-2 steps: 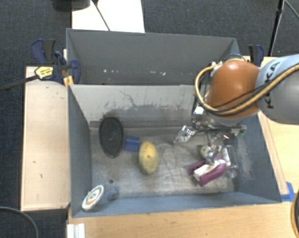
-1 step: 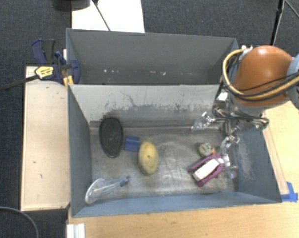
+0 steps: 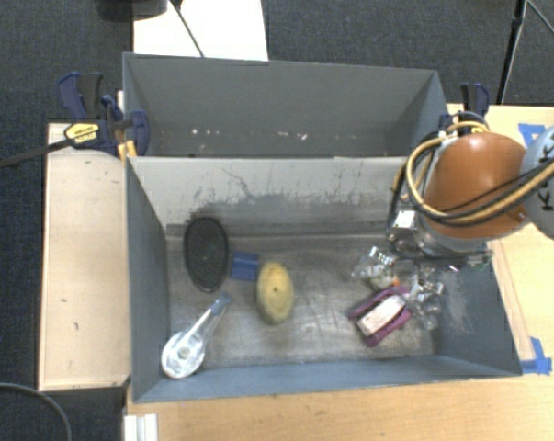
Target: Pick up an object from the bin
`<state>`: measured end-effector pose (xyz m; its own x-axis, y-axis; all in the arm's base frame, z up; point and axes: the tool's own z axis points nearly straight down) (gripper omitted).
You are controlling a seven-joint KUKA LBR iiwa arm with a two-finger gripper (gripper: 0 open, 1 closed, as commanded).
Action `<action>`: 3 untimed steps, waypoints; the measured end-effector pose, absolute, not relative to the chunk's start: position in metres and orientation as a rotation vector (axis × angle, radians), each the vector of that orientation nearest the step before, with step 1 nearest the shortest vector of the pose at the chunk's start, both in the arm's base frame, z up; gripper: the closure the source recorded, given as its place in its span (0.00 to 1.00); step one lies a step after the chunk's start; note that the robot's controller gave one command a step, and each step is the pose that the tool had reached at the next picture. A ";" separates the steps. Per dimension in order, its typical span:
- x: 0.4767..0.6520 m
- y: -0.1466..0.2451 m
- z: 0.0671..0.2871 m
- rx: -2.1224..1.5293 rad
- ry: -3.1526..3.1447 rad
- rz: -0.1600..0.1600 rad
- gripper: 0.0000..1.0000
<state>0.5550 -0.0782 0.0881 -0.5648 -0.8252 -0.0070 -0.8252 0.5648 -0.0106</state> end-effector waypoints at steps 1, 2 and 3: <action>0.557 -0.078 0.090 -1.456 2.765 -0.014 1.00; 0.557 -0.075 0.089 -1.457 2.758 -0.010 0.00; 0.557 -0.079 0.090 -1.457 2.767 -0.014 1.00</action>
Offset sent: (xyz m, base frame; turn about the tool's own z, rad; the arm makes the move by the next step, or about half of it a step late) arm 0.0000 0.0000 0.0000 0.0000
